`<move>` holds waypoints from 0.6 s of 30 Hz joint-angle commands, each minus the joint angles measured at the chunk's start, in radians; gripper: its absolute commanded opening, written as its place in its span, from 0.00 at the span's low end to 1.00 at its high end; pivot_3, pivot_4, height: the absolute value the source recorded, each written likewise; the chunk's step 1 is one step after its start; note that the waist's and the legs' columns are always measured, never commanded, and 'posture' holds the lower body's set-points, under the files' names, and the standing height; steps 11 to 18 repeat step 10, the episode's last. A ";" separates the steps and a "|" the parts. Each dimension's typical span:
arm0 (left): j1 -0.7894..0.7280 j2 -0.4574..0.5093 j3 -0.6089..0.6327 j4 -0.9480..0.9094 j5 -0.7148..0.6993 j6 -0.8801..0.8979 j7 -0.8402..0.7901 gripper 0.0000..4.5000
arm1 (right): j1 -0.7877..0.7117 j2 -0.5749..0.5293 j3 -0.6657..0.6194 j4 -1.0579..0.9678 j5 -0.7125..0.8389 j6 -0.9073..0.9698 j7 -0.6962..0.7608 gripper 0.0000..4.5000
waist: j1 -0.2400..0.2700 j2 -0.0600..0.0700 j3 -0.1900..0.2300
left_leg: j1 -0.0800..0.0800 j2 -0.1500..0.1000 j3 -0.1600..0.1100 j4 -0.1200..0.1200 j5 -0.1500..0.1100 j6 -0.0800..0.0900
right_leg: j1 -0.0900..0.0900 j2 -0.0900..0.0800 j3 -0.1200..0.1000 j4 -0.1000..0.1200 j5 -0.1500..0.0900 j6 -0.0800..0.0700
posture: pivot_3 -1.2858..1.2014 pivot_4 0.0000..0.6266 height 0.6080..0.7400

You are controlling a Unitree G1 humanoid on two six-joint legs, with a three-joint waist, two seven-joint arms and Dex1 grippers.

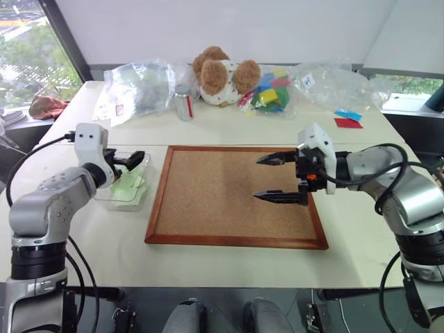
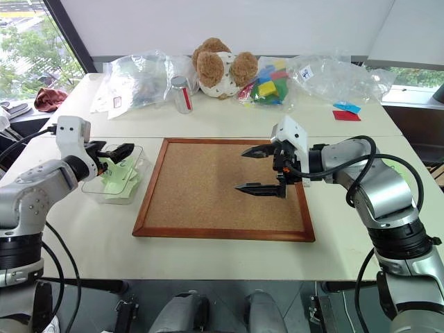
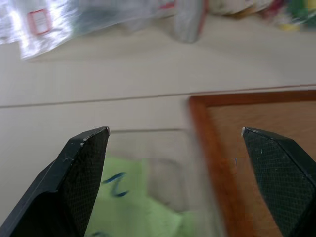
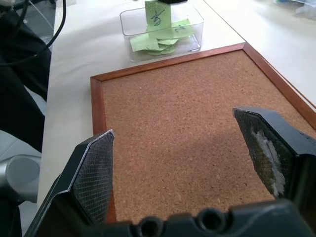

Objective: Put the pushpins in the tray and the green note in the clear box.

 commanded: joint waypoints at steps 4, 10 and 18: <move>-0.033 0.042 0.045 -0.173 -0.206 0.133 -0.133 0.98 | 0.035 -0.064 -0.056 -0.016 -0.001 -0.007 -0.005 0.94 | -0.001 0.000 0.000 | 0.000 0.000 0.000 0.000 0.000 0.000 | 0.000 0.000 0.000 0.000 0.000 0.000 | 0.52 0.24 1.00; 0.080 0.112 0.006 -0.245 -0.232 0.113 -0.295 0.98 | 0.101 -0.112 -0.088 -0.026 0.000 -0.011 -0.011 0.94 | -0.007 0.000 0.000 | 0.001 0.000 0.000 0.000 0.000 0.000 | 0.000 0.000 0.000 0.000 0.000 0.000 | 0.52 0.24 1.00; 0.080 0.112 0.006 -0.245 -0.232 0.113 -0.295 0.98 | 0.101 -0.112 -0.088 -0.026 0.000 -0.011 -0.011 0.94 | -0.007 0.000 0.000 | 0.001 0.000 0.000 0.000 0.000 0.000 | 0.000 0.000 0.000 0.000 0.000 0.000 | 0.52 0.24 1.00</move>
